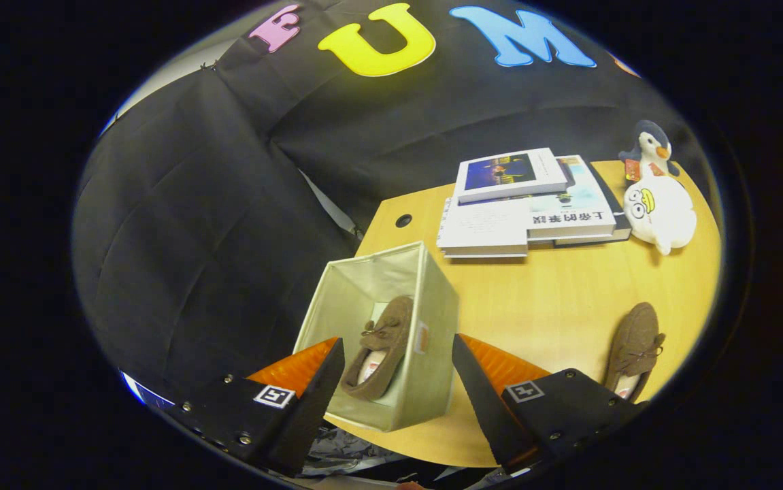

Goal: Open the storage box then place both shoes into the box .Put the left shoe in first, then the right shoe, with the right side of both shoes facing outward in a uniform manner.

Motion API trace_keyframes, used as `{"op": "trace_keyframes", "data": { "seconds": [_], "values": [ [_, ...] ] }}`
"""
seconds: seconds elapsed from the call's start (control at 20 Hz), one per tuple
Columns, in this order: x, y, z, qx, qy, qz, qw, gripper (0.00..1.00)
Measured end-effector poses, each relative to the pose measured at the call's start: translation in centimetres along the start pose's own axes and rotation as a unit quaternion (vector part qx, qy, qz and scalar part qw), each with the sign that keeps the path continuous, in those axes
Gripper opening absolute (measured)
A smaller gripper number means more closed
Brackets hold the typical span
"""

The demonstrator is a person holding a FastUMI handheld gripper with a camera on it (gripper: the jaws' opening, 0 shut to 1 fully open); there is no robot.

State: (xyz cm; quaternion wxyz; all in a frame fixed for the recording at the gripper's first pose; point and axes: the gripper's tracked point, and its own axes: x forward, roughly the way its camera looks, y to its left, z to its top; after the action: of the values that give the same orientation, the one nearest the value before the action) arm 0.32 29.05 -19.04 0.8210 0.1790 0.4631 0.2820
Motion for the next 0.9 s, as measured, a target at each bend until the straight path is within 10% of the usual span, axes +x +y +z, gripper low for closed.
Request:
{"op": "trace_keyframes", "data": {
  "seconds": [0.9],
  "values": [
    [-9.7,-18.4,-3.0,0.026,-0.014,-0.147,0.989,0.97]
  ]
}}
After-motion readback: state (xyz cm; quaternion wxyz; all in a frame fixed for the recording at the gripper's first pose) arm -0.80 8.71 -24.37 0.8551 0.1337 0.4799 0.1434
